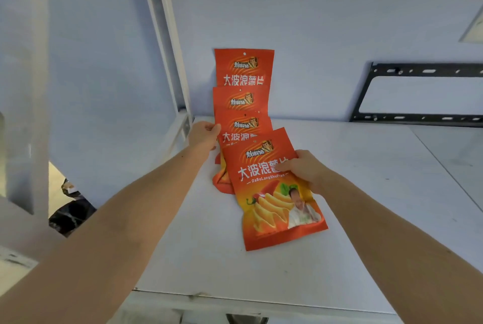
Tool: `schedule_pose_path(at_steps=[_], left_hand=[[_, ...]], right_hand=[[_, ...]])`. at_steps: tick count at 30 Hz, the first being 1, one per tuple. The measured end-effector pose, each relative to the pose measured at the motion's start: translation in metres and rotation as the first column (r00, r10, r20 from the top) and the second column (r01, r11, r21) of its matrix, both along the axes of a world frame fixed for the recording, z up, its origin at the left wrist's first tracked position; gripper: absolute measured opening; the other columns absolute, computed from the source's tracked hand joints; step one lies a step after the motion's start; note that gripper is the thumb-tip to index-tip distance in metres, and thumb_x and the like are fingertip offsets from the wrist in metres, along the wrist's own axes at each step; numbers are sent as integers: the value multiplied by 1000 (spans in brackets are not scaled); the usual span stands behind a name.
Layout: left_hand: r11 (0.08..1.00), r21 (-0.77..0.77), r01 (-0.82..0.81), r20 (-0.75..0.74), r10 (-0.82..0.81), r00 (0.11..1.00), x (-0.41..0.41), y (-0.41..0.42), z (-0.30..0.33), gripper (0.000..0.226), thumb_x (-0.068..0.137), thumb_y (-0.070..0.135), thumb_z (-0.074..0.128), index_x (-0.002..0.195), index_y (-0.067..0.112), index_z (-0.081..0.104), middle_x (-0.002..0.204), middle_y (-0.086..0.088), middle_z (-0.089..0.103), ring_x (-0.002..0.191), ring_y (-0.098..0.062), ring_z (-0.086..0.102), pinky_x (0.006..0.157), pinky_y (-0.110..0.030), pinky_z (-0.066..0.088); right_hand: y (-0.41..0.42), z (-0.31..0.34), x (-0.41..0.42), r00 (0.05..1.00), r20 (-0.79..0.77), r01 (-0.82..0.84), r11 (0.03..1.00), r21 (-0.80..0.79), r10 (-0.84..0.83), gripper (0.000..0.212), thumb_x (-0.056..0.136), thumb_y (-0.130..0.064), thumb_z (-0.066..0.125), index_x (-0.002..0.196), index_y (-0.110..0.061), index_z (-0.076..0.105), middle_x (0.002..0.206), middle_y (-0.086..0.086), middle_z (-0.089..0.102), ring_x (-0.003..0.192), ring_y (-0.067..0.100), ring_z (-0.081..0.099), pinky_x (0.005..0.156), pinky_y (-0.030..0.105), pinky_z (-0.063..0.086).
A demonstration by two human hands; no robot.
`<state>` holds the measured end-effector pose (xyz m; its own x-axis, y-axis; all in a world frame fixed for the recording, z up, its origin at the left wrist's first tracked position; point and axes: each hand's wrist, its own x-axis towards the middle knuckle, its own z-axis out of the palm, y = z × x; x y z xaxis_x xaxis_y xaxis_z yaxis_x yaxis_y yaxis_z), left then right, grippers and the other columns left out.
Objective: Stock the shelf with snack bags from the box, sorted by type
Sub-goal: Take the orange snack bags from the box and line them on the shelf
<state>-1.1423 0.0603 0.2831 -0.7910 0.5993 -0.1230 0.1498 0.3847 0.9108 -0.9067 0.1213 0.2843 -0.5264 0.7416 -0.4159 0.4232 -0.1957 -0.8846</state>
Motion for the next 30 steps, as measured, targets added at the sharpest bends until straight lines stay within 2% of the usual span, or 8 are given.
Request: schedule_pose_path(at_steps=[7,10,13,16,19,23,27,30], left_hand=[[991,-133,-31,-101,18,995,-4,-19,-6,39,99,28,39,61,17,39,63,-3,42,67,-23,45,58,-28,33],[981,-188,58,-44,-68,997,3,-27,-9,42,101,37,33,98,7,63,98,-13,62,100,-30,58,86,-35,46],[968,-219,122,-15,-128,992,13,-34,-13,57,101,49,27,137,10,49,135,-10,54,123,-29,51,107,-44,40],[966,-179,185,-44,-196,980,21,-36,-17,51,102,48,29,132,13,52,132,-8,58,118,-26,56,106,-45,43],[972,-174,159,-123,-181,976,24,-37,-21,42,103,36,34,127,10,57,126,-10,61,114,-28,57,102,-42,44],[980,-151,133,-102,-149,984,22,-35,-25,34,101,28,41,123,12,60,120,-9,64,107,-27,60,99,-41,47],[982,-147,118,-71,-130,989,19,-33,-27,22,100,21,40,97,12,60,99,-12,65,85,-24,58,90,-39,52],[984,-121,129,-25,-133,991,15,-33,-28,22,100,22,39,96,14,60,100,-13,66,93,-30,63,93,-46,52]], right_hand=[[-14,-5,-22,991,36,129,992,-7,-129,34,85,-8,72,116,-5,59,110,14,70,92,29,71,79,42,59],[-20,-10,-32,975,105,192,981,23,-193,60,70,-23,80,121,-7,53,110,12,68,93,29,70,80,43,59],[-12,-32,-42,919,279,223,950,217,-279,78,61,-45,74,125,-11,46,120,10,57,107,30,60,92,46,54],[-30,-18,-42,907,295,220,935,277,-300,59,75,-46,63,121,-12,51,116,9,60,103,28,61,89,42,53],[-32,-17,-41,918,217,273,925,264,-332,24,93,-24,53,111,-9,57,103,9,64,89,26,63,76,35,52],[-30,-21,-40,905,114,388,906,170,-409,23,88,-14,49,106,-6,60,102,13,68,92,30,65,85,43,57],[-29,-20,-38,876,44,480,877,3,-479,9,92,-15,48,92,-11,56,94,11,67,89,28,66,85,43,57],[-29,-19,-41,868,28,497,867,-34,-497,10,92,-16,50,83,-15,53,93,10,67,87,26,67,83,43,58]])
